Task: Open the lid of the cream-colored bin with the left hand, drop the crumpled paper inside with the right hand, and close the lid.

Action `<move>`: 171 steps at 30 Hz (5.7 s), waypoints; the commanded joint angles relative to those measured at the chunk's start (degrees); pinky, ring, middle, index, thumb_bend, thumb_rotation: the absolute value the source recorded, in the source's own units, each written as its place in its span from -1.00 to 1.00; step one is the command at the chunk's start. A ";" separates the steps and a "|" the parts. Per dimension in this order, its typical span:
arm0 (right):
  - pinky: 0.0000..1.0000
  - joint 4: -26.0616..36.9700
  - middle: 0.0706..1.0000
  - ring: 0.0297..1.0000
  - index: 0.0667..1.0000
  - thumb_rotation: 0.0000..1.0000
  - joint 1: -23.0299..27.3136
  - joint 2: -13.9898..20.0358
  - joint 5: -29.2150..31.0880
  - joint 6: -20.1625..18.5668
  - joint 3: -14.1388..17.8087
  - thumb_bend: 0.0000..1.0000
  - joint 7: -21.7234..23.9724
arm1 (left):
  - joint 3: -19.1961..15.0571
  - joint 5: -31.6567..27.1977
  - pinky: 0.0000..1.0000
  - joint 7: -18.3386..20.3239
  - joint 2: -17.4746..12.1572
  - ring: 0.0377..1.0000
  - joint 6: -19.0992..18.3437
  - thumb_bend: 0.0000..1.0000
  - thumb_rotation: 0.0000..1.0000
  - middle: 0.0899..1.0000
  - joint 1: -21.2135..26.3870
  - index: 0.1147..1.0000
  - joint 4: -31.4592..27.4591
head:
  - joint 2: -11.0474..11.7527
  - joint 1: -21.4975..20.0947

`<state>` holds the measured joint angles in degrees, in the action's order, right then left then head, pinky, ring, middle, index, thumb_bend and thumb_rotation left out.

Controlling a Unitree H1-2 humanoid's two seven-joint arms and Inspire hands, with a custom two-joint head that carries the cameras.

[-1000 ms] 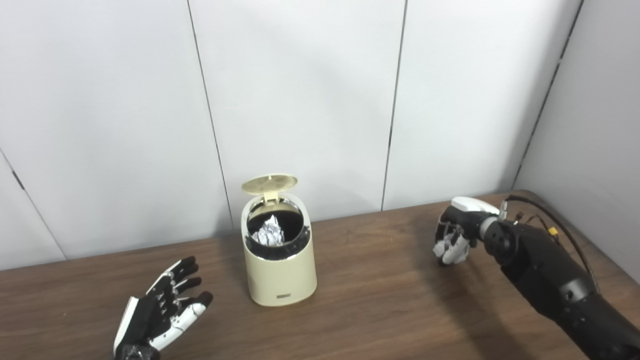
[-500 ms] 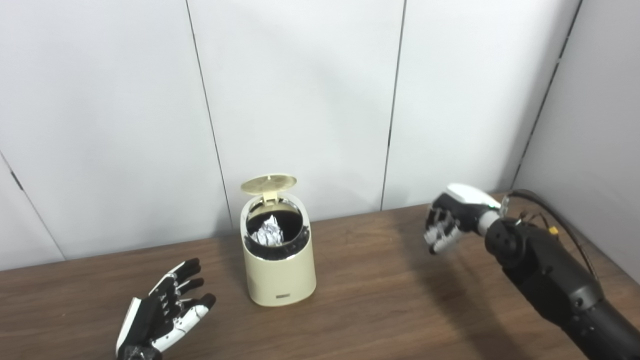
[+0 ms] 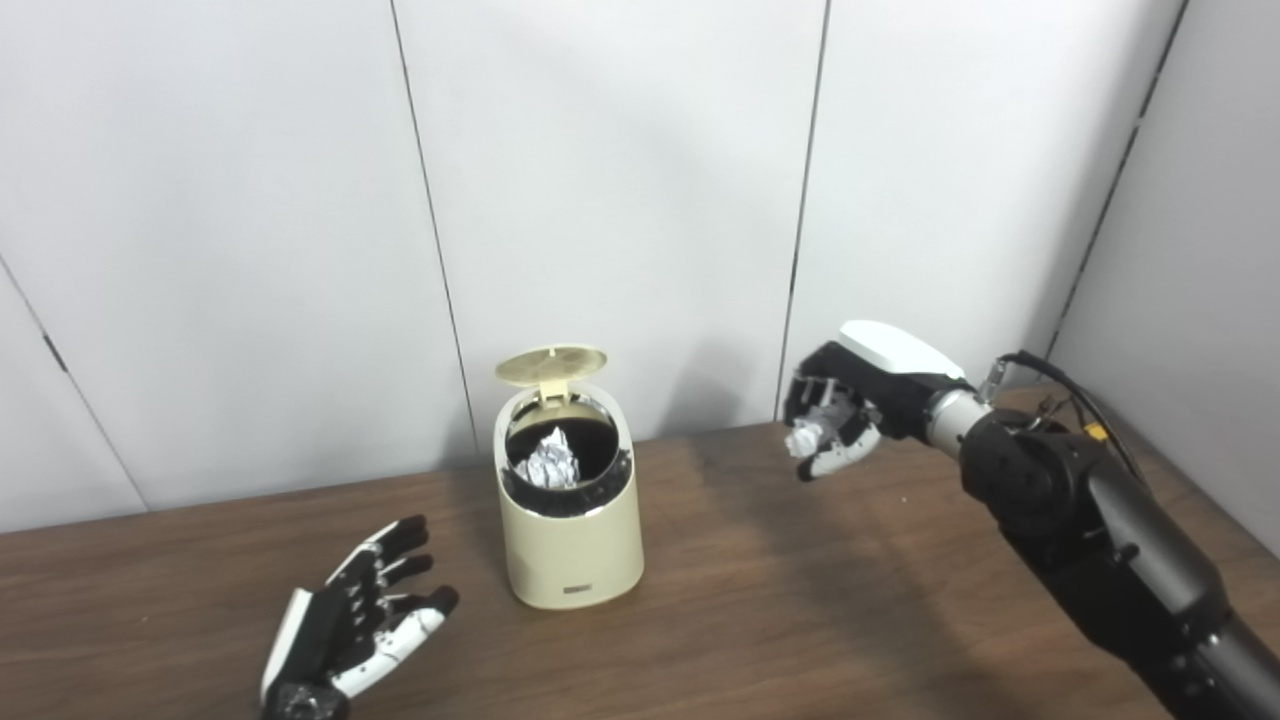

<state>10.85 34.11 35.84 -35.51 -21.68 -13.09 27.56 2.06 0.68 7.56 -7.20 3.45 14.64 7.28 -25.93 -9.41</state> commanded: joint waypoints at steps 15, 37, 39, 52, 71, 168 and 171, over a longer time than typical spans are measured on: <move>-0.19 5.51 -0.08 -0.17 -0.13 -1.00 9.07 -13.18 -7.21 -5.05 -1.99 0.04 3.95 | 1.06 3.61 0.46 -2.26 2.23 0.59 3.91 0.40 -0.32 0.66 2.89 0.71 2.40 | 0.68 3.82; -0.29 -5.37 -0.07 -0.21 -0.11 -1.00 10.38 -20.13 -6.51 -1.65 -4.05 0.04 -3.30 | 1.34 3.64 0.42 -3.26 4.69 0.59 5.76 0.45 -0.30 0.67 4.35 0.72 5.36 | 1.81 7.78; -0.31 -7.11 -0.07 -0.23 -0.10 -1.00 10.61 -20.52 -6.05 -0.93 -3.90 0.04 -4.43 | 1.36 3.24 0.41 -3.03 4.92 0.60 5.79 0.45 -0.31 0.67 4.36 0.72 5.45 | 1.81 8.25; -0.30 -13.91 -0.06 -0.23 -0.10 -1.00 10.95 -22.52 -3.01 3.59 -3.98 0.04 -11.34 | 1.58 2.77 0.38 -2.42 5.46 0.61 6.46 0.46 -0.34 0.69 4.20 0.72 5.94 | 1.44 9.05; -0.29 -15.73 -0.08 -0.19 -0.12 -1.00 12.11 -23.97 -2.12 8.30 -5.57 0.00 -14.02 | 1.86 2.26 0.40 -2.24 6.21 0.60 6.35 0.43 -0.41 0.67 4.45 0.72 6.65 | 1.59 9.98; -0.34 -23.03 -0.04 -0.23 -0.08 -1.00 13.53 -20.70 -7.05 30.69 -8.38 -0.01 -22.84 | 2.80 2.64 0.31 -1.35 5.45 0.60 6.16 0.40 -0.42 0.70 4.24 0.70 6.85 | 0.10 10.70; -0.34 -23.74 -0.04 -0.23 -0.07 -1.00 13.41 -20.71 -7.81 32.19 -8.44 -0.01 -23.91 | 2.81 2.67 0.31 -1.44 5.38 0.59 6.20 0.41 -0.41 0.69 4.20 0.70 6.85 | 0.03 10.65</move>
<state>-13.36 45.08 14.67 -42.88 9.19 -21.92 5.79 4.76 3.48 6.00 -1.64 8.21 17.26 15.78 -25.84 1.23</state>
